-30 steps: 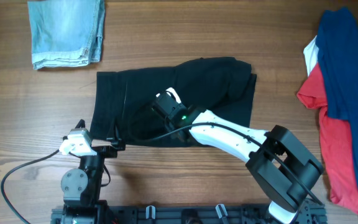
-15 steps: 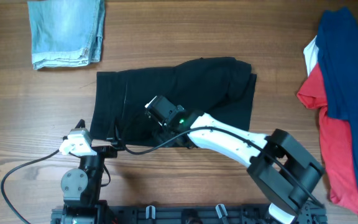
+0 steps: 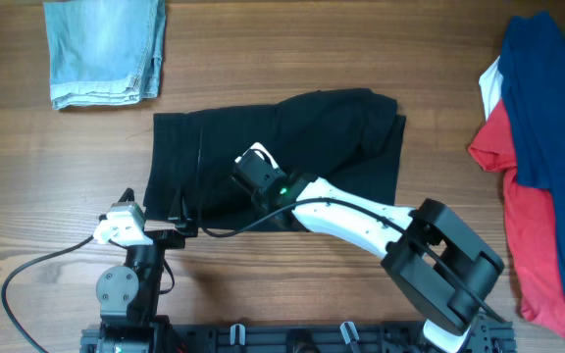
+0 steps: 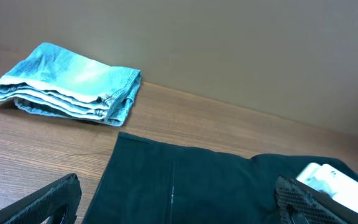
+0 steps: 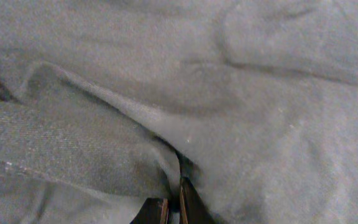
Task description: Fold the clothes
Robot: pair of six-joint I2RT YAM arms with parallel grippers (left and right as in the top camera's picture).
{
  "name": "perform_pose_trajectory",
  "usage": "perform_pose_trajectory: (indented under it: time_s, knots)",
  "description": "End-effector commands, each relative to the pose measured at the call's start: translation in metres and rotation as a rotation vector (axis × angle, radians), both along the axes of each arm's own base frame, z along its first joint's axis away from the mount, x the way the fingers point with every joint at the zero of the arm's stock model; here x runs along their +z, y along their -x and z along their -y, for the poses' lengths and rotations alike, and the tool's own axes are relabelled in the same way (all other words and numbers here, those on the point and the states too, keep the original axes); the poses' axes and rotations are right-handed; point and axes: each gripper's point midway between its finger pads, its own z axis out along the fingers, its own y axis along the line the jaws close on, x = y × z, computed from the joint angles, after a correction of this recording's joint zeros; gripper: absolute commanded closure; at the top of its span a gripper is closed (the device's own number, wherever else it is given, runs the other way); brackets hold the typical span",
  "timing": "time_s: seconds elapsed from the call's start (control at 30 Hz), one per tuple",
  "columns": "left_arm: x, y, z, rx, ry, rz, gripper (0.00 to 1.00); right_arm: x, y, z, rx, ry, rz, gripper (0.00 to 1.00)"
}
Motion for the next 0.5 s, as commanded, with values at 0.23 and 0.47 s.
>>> perform_pose_trajectory:
  time_s: [0.23, 0.47]
  knots:
    - [-0.001, 0.0, -0.003, 0.013, -0.017, 0.001, 0.0, 0.139, -0.004, -0.014, 0.057, -0.156, 0.109, 0.86]
    - [-0.001, 0.0, -0.003, 0.013, -0.017, 0.001, 0.0, 0.125, -0.022, 0.032, -0.401, -0.229, 0.089, 0.31]
